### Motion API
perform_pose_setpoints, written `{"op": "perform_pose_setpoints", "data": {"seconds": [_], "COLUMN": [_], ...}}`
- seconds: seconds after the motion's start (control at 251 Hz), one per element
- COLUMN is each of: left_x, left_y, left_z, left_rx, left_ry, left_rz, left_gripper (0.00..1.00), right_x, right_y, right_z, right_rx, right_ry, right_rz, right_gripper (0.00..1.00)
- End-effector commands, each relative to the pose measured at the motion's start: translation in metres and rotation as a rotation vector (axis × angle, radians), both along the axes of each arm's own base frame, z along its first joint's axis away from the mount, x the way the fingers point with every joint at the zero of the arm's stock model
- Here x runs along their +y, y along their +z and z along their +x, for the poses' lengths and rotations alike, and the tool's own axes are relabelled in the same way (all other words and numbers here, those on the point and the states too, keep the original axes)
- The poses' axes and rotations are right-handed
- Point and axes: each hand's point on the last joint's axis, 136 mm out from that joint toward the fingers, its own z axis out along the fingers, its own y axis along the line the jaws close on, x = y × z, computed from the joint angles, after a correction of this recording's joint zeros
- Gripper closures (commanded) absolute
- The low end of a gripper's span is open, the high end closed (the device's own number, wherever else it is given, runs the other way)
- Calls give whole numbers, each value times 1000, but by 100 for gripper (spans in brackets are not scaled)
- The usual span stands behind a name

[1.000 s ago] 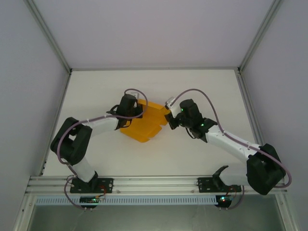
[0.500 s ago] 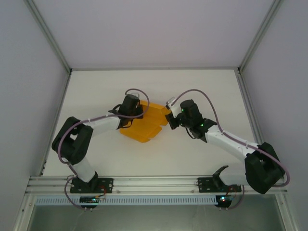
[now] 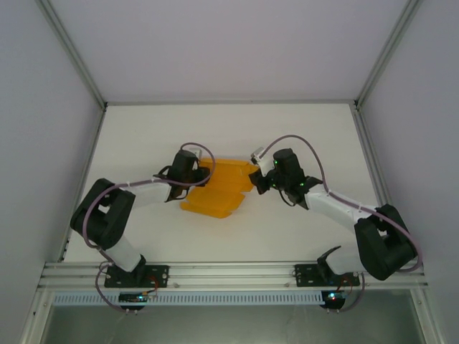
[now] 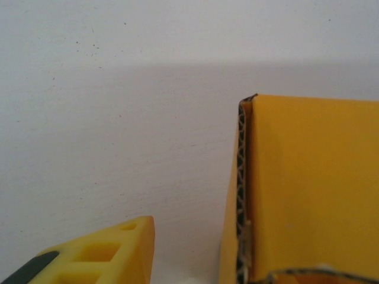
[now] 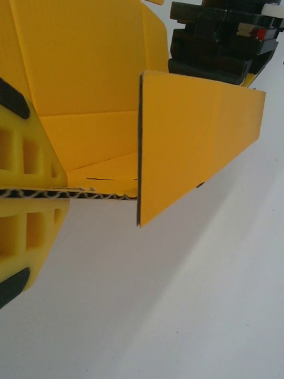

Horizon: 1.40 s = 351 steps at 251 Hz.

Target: Assemble paper box

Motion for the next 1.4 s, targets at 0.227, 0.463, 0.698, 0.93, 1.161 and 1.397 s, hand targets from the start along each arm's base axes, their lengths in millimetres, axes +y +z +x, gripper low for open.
{"op": "perform_pose_setpoints", "data": {"seconds": [0.227,0.463,0.698,0.93,1.161,1.397], "left_x": [-19,-25,-21,-17,-12,-10], "left_y": [27,16,9,16,22,22], "left_z": [13,13,11,12,13,9], "left_rx": [-91,-56,-42,-71,-87,-93], "left_ry": [-85,-113,-85,-47,-1,10], "left_rz": [-118,-119,-97,-96,-77,-57], "left_gripper": [60,73,94,100,100,100], "right_x": [-12,-15,-20,-48,-58,-50], "right_y": [-35,-34,-33,-11,42,67], "right_z": [-8,-3,3,22,30,44], "right_rx": [88,76,75,38,-13,10], "right_ry": [3,-17,-70,-283,-378,-396], "right_rz": [-74,-78,-72,-13,128,168], "right_gripper": [100,100,94,29,1,1]}}
